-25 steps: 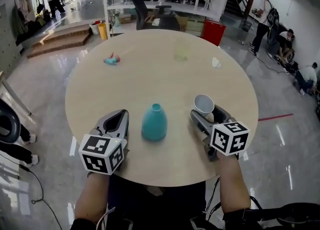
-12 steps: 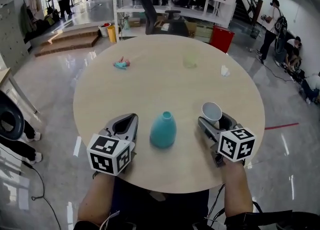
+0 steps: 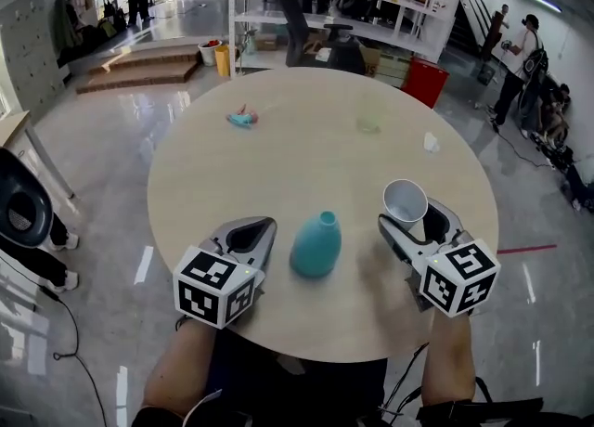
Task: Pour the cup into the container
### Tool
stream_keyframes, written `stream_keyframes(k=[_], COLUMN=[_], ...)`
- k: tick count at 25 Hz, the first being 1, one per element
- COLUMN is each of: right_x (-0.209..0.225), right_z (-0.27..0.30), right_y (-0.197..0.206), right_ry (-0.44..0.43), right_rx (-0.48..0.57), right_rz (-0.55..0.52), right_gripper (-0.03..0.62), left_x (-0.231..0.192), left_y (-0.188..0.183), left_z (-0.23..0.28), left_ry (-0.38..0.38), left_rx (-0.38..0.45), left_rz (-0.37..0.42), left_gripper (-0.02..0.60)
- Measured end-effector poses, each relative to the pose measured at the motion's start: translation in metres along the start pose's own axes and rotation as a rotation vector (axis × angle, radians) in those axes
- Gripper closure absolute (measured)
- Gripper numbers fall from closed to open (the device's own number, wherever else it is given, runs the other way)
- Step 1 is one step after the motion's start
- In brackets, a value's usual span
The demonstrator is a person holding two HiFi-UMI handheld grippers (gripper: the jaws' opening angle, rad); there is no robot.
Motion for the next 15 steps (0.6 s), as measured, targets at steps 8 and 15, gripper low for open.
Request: stream_keyframes(k=[8, 15], right_x=[-0.031, -0.049], right_z=[0.009, 0.018], right_y=[-0.036, -0.052], right_ry=[-0.003, -0.010], right_rx=[-0.052, -0.082], right_rz=[-0.250, -0.419], right_gripper=[0.283, 0.283], left_x=[-0.002, -0.001], left_y=[0.001, 0.002], left_z=[-0.005, -0.003], left_ry=[0.030, 0.038], left_rx=[-0.021, -0.041], left_rz=[0.004, 0.004], left_gripper=[0.581, 0.581])
Point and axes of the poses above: the fingertips, and each gripper's own axes: z forward along the fingers, x to its right, y out of its underside, the point moved 9 cm from there along -z, backward along the fingers, and after that the axes turned 8 degrees about -y, right-handed, at the moved point
